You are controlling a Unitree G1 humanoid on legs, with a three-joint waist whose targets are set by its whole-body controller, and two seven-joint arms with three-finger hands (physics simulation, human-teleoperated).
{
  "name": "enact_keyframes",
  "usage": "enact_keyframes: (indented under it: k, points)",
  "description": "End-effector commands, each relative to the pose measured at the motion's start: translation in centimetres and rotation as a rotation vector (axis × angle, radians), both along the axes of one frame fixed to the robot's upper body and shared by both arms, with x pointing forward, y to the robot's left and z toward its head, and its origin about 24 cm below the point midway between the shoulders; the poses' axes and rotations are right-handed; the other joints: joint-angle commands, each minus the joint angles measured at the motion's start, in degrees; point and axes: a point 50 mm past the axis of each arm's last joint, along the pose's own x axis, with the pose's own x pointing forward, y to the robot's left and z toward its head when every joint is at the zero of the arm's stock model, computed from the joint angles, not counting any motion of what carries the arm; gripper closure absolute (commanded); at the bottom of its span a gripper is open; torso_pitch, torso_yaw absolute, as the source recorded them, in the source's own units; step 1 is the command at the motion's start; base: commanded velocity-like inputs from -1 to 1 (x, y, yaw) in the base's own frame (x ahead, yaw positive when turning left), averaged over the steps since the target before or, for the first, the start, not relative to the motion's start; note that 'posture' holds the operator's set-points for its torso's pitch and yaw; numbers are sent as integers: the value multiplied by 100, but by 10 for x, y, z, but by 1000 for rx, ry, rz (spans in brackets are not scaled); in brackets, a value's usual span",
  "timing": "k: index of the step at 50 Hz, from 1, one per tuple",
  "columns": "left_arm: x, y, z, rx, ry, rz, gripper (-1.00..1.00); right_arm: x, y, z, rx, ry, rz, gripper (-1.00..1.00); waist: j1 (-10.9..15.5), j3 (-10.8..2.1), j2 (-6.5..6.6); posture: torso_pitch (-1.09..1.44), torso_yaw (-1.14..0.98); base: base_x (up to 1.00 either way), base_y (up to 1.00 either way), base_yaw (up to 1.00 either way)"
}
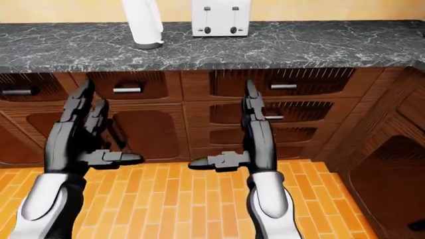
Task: Press the button to open the lid of the electric kettle.
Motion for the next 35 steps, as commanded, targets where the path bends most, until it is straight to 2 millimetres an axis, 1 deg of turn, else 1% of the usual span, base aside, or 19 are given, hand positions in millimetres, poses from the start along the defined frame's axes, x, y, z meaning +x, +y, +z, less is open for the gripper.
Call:
enact_keyframes:
  k: [1,3,4,5,6,8,9,10,11,13,14,17,21,23,24,26,29,31,35]
  points:
    - [-8,0,29,-2,-58,-22,-100,0,-2,19,-14,-32,-35,-100,7,-95,37,0,0,0,0,0]
    - [-13,2,48,17,-94,-15,-100,1,-3,34,-27,-51,-45,-100,-10,-74,57,0,0,0,0,0]
    - [-14,4,61,18,-117,-9,-100,5,-6,42,-84,-49,-82,-100,-12,-59,64,0,0,0,0,0]
    - [-12,11,72,43,-148,51,-100,9,-7,50,-59,-47,-58,-100,-9,-44,67,0,0,0,0,0]
    - [-11,12,76,44,-158,55,-100,11,-8,54,-53,-55,-61,-100,-7,-23,82,0,0,0,0,0]
    - [-6,16,89,36,-162,55,-100,14,-11,76,-38,-85,-42,-100,-5,13,97,0,0,0,0,0]
    - [-6,16,92,34,-165,53,-100,15,-11,81,-34,-87,-31,-100,-1,23,109,0,0,0,0,0]
    - [-6,16,100,16,-181,42,-100,16,-10,87,-45,-40,-1,-100,-2,29,118,0,0,0,0,0]
    - [-5,14,108,-32,-187,22,-100,16,-10,99,-24,-76,16,-100,2,41,120,0,0,0,0,0]
    - [-3,5,120,-13,-210,1,-100,19,-11,115,-2,-113,25,-100,3,84,132,0,0,0,0,0]
    - [-1,1,124,-7,-217,-1,-100,20,-9,120,24,-119,48,-100,-5,111,130,0,0,0,0,0]
    - [2,-2,136,31,-245,25,-100,25,-7,129,-26,-142,52,-100,-6,160,118,0,0,0,0,0]
    - [-1,5,163,27,-303,65,-100,27,-10,146,-17,-162,61,-100,-12,173,117,0,0,0,0,0]
    - [-2,5,176,28,-312,24,-100,30,-15,159,-30,-189,32,-100,-15,200,119,0,0,0,0,0]
    - [-2,6,181,57,-334,41,-100,31,-15,163,-30,-192,46,-100,-16,212,122,0,0,0,0,0]
    - [-2,10,188,54,-349,59,-100,36,-15,169,-50,-199,37,-100,-26,239,130,0,0,0,0,0]
    - [-1,19,197,54,-367,99,-100,41,-22,184,-68,-238,-28,-100,-23,244,137,0,0,0,0,0]
    - [1,24,192,131,-338,144,-100,41,-23,189,-75,-244,-25,-100,-29,234,155,0,0,0,0,0]
    - [0,30,187,99,-340,125,-100,44,-30,193,-57,-244,-25,-100,-24,234,162,0,0,0,0,0]
